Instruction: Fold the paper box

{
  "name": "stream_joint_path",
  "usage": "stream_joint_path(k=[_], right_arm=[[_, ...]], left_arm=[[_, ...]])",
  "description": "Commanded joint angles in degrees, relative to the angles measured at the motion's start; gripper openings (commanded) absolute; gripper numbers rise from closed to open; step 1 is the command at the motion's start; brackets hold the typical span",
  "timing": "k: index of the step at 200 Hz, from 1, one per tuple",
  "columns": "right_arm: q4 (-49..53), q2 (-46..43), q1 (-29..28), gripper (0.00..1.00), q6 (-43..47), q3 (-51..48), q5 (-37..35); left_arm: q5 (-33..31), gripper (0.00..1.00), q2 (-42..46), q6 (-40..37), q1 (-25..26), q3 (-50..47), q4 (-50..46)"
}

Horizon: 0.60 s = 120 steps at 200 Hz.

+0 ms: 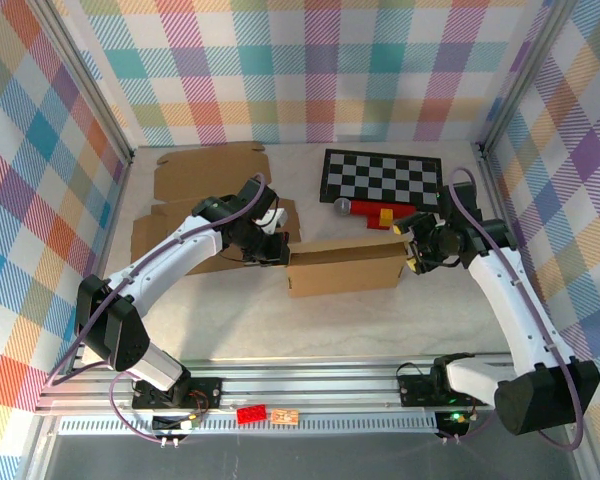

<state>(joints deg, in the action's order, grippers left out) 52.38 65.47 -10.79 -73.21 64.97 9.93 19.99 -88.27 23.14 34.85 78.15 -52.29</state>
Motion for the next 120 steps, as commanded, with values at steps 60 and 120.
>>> stream_joint_path(k=[60,120], right_arm=[[-3.2,0.6,3.2,0.56,-3.0,-7.3,2.7],[-2.5,0.4,3.2,0.47,-1.7,-10.3,2.2]], left_arm=[[-0.5,0.0,-0.3,0.1,1.0,-0.3,-1.3],[0.7,0.41,5.1,6.4,0.5,0.0,0.9]])
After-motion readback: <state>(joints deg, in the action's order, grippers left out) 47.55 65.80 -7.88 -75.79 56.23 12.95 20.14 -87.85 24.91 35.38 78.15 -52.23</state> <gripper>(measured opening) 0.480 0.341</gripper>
